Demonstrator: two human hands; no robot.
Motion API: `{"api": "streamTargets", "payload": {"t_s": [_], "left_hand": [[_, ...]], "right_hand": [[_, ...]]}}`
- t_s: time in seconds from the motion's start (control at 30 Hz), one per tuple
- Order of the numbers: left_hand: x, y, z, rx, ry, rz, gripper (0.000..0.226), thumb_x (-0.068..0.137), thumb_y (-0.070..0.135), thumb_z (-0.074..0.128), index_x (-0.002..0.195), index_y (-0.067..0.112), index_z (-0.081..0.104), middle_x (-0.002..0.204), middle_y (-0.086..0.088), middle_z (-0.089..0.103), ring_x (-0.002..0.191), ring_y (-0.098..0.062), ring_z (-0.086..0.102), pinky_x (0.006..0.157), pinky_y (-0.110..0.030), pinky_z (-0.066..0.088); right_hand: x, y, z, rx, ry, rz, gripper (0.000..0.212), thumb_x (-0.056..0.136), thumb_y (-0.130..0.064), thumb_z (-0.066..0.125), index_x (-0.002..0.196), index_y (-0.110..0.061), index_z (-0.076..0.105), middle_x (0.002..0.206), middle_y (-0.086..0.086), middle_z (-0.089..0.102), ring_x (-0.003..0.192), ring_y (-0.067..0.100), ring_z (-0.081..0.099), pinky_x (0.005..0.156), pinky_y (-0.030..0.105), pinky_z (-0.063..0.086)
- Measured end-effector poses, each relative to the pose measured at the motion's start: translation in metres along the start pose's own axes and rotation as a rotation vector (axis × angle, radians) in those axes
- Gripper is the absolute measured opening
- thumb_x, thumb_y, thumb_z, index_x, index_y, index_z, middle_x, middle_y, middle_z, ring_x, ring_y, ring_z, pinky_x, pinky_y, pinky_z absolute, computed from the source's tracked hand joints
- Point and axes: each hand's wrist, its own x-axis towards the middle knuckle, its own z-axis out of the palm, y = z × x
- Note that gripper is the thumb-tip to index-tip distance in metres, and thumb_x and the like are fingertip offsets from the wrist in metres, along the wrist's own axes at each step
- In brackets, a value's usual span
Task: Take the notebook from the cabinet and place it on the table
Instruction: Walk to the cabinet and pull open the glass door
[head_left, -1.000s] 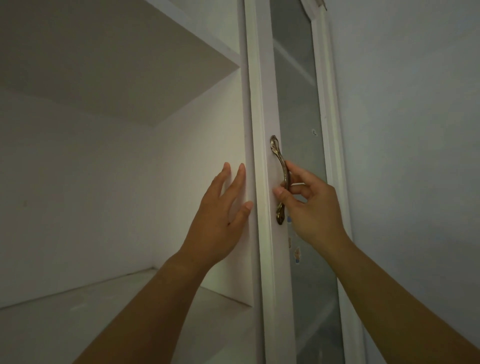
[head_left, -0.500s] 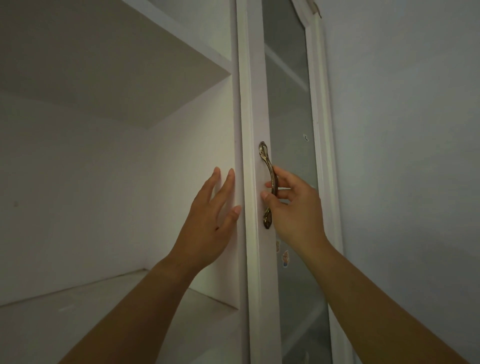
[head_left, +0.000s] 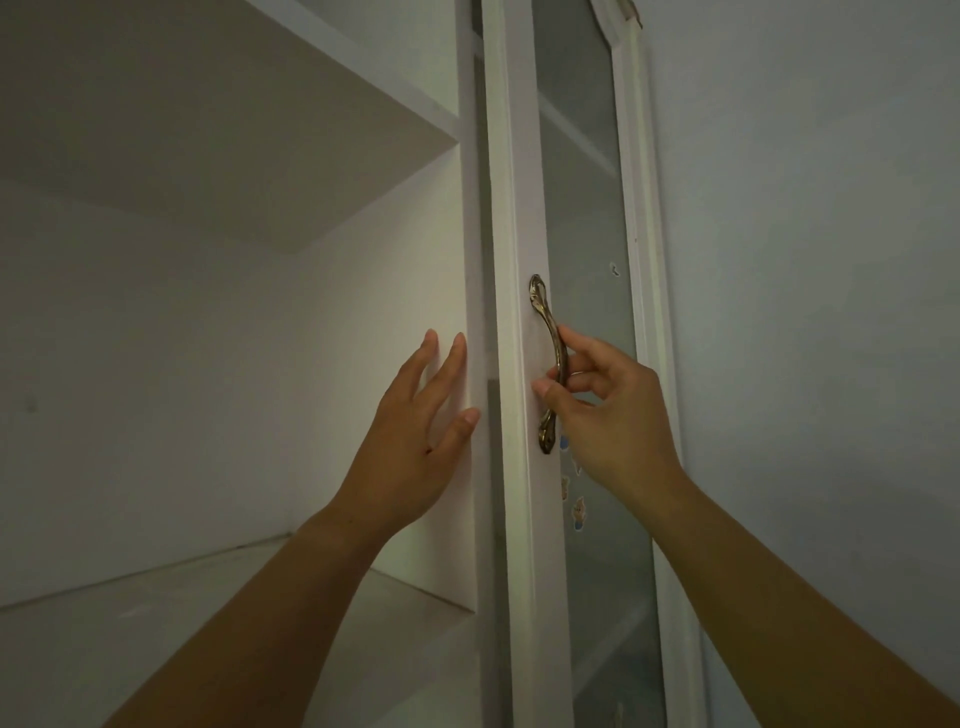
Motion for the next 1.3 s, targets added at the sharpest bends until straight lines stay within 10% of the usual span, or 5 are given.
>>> {"api": "streamTargets", "payload": {"t_s": [1.3], "left_hand": [[0.0007, -0.0018, -0.0077, -0.034, -0.016, 0.019, 0.058, 0.087, 0.054, 0.036, 0.136, 0.048, 0.005, 0.146, 0.026, -0.005, 0.140, -0.004, 0.003, 0.112, -0.047, 0.025]], "right_hand": [[0.0039, 0.0032, -0.0051, 0.033, -0.035, -0.070, 0.045, 0.079, -0.017, 0.066, 0.123, -0.021, 0.054, 0.086, -0.006, 0.062, 0.082, 0.008, 0.062, 0.066, 0.002, 0.047]]}}
